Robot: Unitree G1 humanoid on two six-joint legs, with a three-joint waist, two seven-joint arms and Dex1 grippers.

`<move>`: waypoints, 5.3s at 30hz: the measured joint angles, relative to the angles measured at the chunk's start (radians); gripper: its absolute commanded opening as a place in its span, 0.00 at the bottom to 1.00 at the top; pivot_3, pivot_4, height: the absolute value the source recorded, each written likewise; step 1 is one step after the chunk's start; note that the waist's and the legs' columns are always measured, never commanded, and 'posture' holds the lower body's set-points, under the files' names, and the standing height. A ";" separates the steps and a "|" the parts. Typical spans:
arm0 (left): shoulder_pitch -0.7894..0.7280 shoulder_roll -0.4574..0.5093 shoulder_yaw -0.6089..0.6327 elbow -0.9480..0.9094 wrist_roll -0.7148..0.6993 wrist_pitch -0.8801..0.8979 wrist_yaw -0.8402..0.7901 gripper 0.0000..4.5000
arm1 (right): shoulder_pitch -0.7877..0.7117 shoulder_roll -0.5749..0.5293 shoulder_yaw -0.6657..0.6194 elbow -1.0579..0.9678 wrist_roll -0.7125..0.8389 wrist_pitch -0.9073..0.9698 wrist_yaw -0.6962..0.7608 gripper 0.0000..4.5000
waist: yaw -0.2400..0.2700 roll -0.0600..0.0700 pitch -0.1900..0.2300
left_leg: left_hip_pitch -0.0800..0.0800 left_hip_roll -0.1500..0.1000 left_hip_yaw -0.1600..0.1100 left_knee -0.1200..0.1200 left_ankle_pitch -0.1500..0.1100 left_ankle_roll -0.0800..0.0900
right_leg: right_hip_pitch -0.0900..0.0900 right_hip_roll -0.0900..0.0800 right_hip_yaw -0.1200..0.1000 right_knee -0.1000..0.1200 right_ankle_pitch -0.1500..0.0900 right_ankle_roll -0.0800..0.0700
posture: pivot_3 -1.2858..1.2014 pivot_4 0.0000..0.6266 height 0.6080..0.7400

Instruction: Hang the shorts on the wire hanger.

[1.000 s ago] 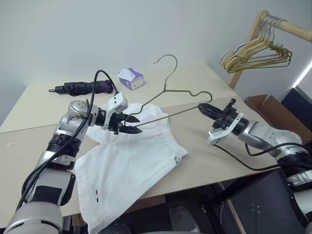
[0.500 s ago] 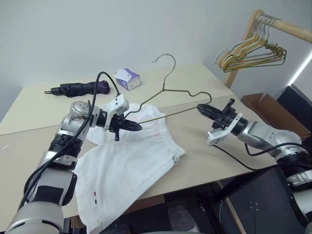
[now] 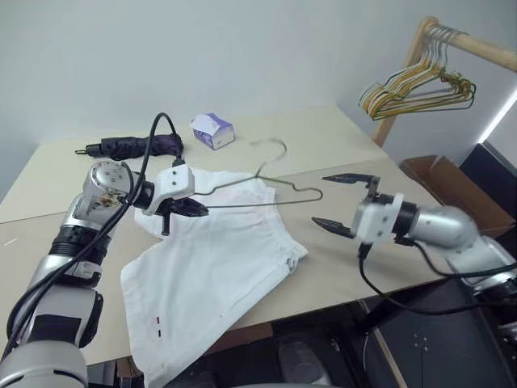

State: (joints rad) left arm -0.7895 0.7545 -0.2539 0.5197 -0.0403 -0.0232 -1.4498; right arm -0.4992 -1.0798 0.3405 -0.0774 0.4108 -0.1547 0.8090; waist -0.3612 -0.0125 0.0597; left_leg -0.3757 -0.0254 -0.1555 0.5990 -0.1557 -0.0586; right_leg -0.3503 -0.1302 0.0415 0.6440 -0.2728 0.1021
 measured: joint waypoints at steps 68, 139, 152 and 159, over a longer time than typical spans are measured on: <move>0.361 -0.034 0.334 -0.458 -0.395 0.353 0.123 1.00 | 0.104 0.223 -0.306 0.194 0.016 1.362 0.301 0.00 | 0.049 0.001 -0.001 | -0.014 -0.001 -0.002 0.007 -0.001 0.000 | -0.013 0.000 -0.001 0.004 0.001 0.001 | 0.43 0.00 1.00; 0.067 0.014 0.255 -0.171 -0.285 0.044 0.048 1.00 | -0.064 0.200 -0.068 -0.195 -0.371 0.700 0.280 0.00 | 0.128 0.002 -0.001 | -0.017 -0.001 0.000 0.009 -0.003 -0.003 | -0.015 0.000 0.000 0.001 0.001 0.002 | 0.43 0.00 1.00; -0.164 -0.026 -0.038 0.158 -0.051 -0.319 -0.152 0.90 | -0.176 0.206 0.004 -0.262 -0.323 0.910 0.373 0.00 | 0.101 0.002 -0.001 | -0.018 -0.001 0.000 0.008 -0.003 -0.003 | -0.016 0.000 0.000 0.002 0.001 0.002 | 0.43 0.00 1.00; -0.227 -0.129 -0.056 0.342 0.043 -0.436 -0.113 0.41 | -0.186 0.201 0.004 -0.271 -0.289 0.960 0.388 0.00 | 0.088 0.002 -0.001 | -0.022 -0.001 -0.001 0.009 -0.003 -0.003 | -0.020 0.000 0.000 0.002 0.001 0.003 | 0.42 0.00 1.00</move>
State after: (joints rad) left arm -1.0169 0.6257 -0.3101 0.8620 0.0024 -0.4588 -1.5623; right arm -0.6854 -0.8786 0.3443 -0.3479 0.1221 0.8050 1.1973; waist -0.2733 -0.0105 0.0588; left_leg -0.3973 -0.0263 -0.1563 0.6080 -0.1591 -0.0615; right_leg -0.3699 -0.1306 0.0412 0.6462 -0.2721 0.1046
